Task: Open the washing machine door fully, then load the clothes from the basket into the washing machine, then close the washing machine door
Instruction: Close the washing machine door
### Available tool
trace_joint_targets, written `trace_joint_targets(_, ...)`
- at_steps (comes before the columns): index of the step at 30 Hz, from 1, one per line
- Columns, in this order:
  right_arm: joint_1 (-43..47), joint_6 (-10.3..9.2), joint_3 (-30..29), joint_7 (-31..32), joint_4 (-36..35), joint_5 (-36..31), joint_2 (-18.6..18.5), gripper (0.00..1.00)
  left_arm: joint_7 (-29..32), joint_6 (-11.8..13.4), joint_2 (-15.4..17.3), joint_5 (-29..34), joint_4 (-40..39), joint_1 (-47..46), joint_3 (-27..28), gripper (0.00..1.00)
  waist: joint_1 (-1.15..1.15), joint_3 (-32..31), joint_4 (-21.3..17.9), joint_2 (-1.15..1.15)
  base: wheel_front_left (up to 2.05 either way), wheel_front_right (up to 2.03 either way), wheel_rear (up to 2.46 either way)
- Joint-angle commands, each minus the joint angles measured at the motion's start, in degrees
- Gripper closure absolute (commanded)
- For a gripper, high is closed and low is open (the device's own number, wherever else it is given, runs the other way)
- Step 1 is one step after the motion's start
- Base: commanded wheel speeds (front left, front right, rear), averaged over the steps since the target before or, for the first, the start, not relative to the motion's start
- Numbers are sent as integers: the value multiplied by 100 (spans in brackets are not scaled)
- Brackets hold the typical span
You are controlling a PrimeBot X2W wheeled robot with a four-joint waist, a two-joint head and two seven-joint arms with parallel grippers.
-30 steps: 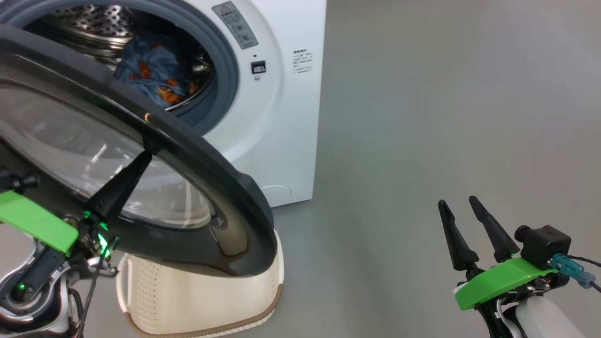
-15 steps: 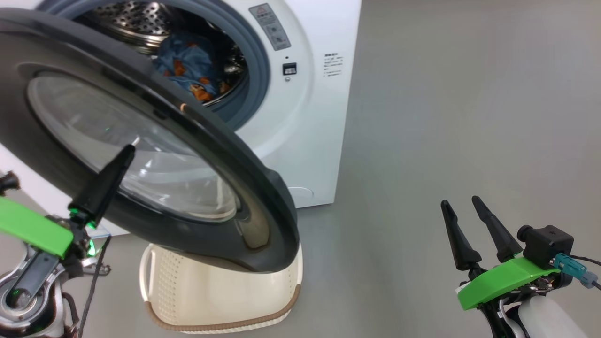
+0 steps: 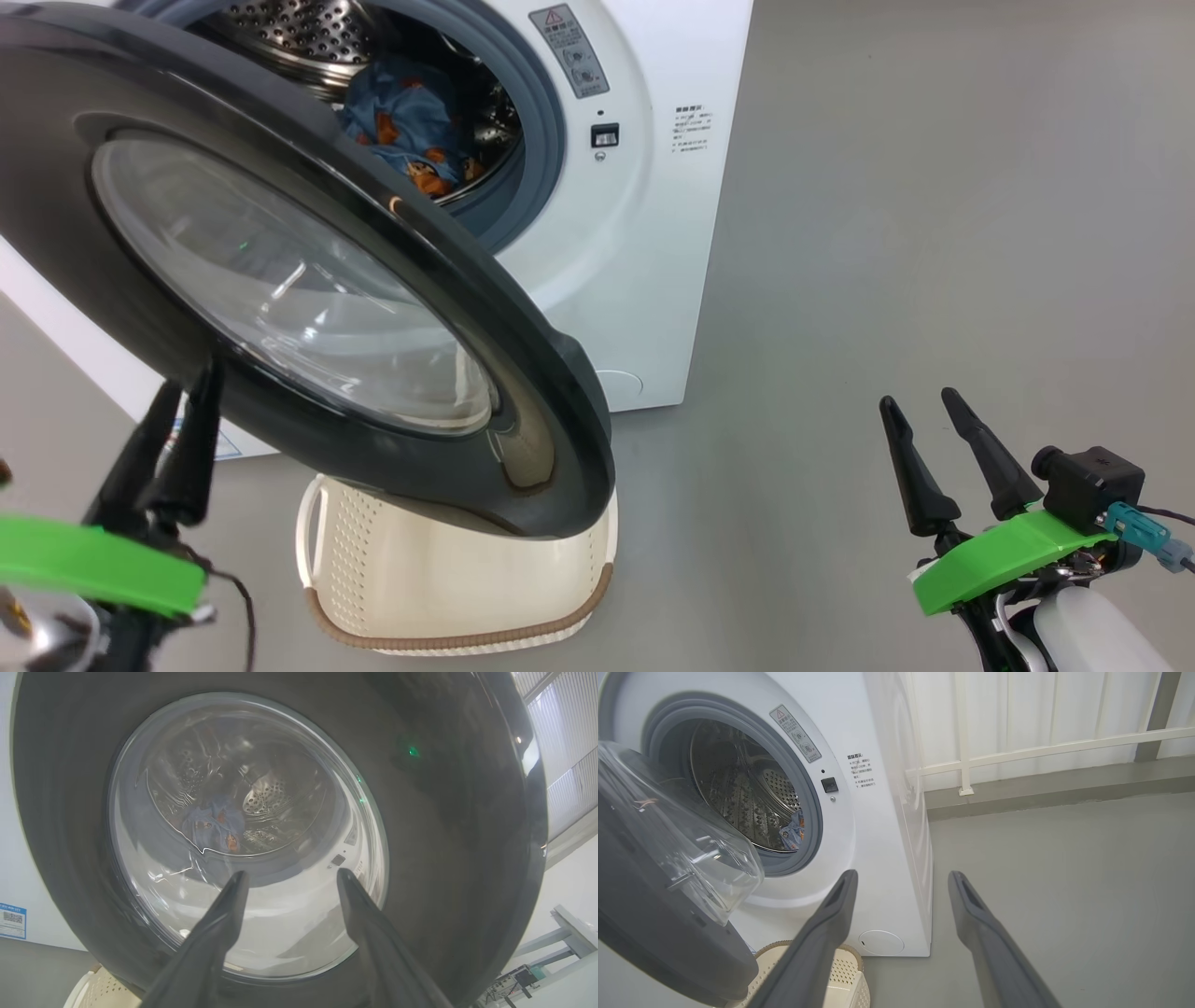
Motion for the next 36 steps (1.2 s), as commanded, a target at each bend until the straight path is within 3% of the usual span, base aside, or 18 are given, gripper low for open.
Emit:
trace_joint_targets(1, -139, 26, 86, -46, -139, 4, -78, 0, -251, -39, 187, 173, -137, -4, 116, 0, 0, -2, 0, 0, 0, 0, 0)
trace_joint_targets(8, -131, 26, 116, -46, -144, 9, -88, 0, -1696, -48, 456, 965, 261, 378, -322, 0, 0, -27, -3, 0, 0, 0, 0)
trace_joint_targets(17, -65, 26, 149, -46, -122, 32, -125, 0, -2868, -42, 520, 1862, 995, 603, -619, 0, 0, -124, 4, 0, 0, 0, 0)
trace_joint_targets(36, -44, 26, 197, -46, -105, 58, -240, 0, -3492, 102, 409, 2399, 1608, 670, -695, 0, 0, -233, 44, 0, 0, 0, 0)
